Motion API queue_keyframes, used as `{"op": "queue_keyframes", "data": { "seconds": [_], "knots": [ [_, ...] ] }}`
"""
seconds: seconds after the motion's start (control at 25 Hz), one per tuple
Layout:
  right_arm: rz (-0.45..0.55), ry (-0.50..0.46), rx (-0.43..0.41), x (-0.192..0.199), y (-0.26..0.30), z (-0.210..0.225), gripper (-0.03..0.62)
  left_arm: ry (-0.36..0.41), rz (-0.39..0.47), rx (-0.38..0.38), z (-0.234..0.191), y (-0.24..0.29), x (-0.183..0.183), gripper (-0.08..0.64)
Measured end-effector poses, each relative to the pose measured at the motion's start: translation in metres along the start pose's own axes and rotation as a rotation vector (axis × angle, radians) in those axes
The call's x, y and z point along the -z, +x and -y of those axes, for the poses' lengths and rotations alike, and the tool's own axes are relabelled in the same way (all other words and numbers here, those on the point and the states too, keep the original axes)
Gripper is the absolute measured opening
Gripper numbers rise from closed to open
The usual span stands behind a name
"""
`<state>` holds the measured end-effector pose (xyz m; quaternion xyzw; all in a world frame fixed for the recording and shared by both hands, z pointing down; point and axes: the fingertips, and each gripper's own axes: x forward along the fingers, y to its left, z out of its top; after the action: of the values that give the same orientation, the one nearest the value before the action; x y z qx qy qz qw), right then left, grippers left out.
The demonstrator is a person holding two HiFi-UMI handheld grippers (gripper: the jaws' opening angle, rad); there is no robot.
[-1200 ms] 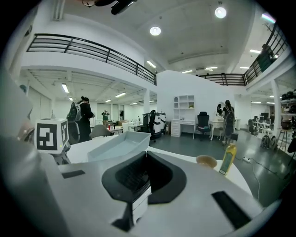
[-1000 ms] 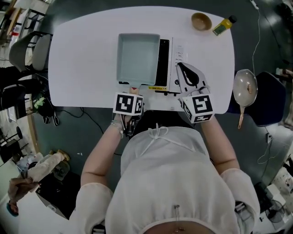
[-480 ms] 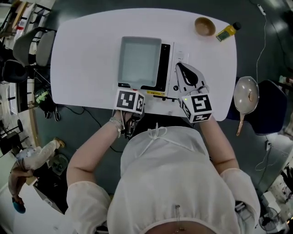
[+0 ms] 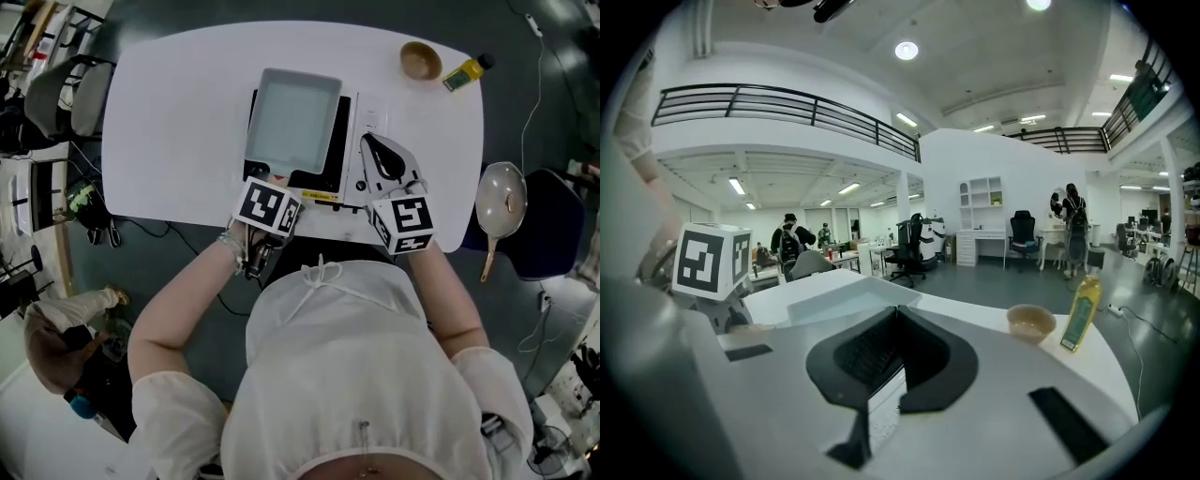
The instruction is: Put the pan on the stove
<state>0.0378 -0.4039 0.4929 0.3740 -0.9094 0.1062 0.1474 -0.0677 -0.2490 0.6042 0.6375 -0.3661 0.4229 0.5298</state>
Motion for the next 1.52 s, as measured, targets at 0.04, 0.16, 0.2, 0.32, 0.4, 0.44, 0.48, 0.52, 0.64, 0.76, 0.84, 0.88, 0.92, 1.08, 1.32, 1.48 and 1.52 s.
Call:
{"op": "queue_keyframes", "data": {
  "seconds": [0.04,0.16,0.2,0.32,0.4,0.44,0.48,0.52,0.64,0.76,0.84,0.88,0.92,1.08,1.32,1.48,1.52],
  "knots": [
    [0.000,-0.001,0.003,0.000,0.000,-0.001,0.006,0.008,0.009,0.007,0.001,-0.002,0.000,0.218],
    [0.001,-0.007,0.018,0.000,-0.001,-0.005,0.006,0.030,0.053,0.004,-0.001,-0.009,-0.001,0.275],
    [0.001,-0.010,0.023,0.000,-0.001,-0.007,0.006,0.030,0.071,0.003,-0.003,-0.012,-0.002,0.286],
    [0.002,-0.018,0.042,0.000,-0.003,-0.015,0.006,0.024,0.143,-0.014,-0.008,-0.026,-0.005,0.299],
    [0.007,-0.020,0.065,-0.003,-0.004,-0.020,0.006,0.034,0.206,-0.040,-0.010,-0.038,-0.011,0.299],
    [0.013,-0.019,0.078,-0.006,-0.006,-0.022,0.006,0.046,0.237,-0.057,-0.012,-0.045,-0.014,0.299],
    [0.020,-0.018,0.091,-0.010,-0.007,-0.024,0.006,0.060,0.267,-0.075,-0.013,-0.052,-0.017,0.298],
    [0.030,-0.018,0.103,-0.014,-0.008,-0.027,0.006,0.074,0.298,-0.094,-0.014,-0.061,-0.020,0.298],
    [0.060,-0.027,0.134,-0.024,-0.013,-0.039,0.006,0.130,0.383,-0.136,-0.017,-0.085,-0.027,0.293],
    [0.087,-0.037,0.172,-0.032,-0.019,-0.051,0.006,0.222,0.476,-0.189,-0.022,-0.107,-0.036,0.168],
    [0.103,-0.038,0.200,-0.034,-0.025,-0.057,0.006,0.249,0.525,-0.203,-0.024,-0.118,-0.039,0.094],
    [0.111,-0.038,0.213,-0.036,-0.028,-0.060,0.006,0.251,0.540,-0.195,-0.024,-0.123,-0.039,0.064],
    [0.118,-0.038,0.225,-0.037,-0.032,-0.062,0.006,0.255,0.555,-0.178,-0.023,-0.128,-0.039,0.046],
    [0.148,-0.043,0.268,-0.043,-0.046,-0.072,0.006,0.295,0.654,-0.112,-0.019,-0.150,-0.047,0.021],
    [0.167,-0.065,0.306,-0.055,-0.061,-0.080,0.008,0.367,0.875,-0.042,-0.018,-0.194,-0.059,0.021],
    [0.198,-0.075,0.316,-0.066,-0.069,-0.085,0.006,0.418,1.027,-0.029,-0.022,-0.226,-0.063,0.023],
    [0.205,-0.084,0.317,-0.069,-0.071,-0.086,0.006,0.442,1.068,-0.034,-0.023,-0.235,-0.064,0.023]
  ]
}}
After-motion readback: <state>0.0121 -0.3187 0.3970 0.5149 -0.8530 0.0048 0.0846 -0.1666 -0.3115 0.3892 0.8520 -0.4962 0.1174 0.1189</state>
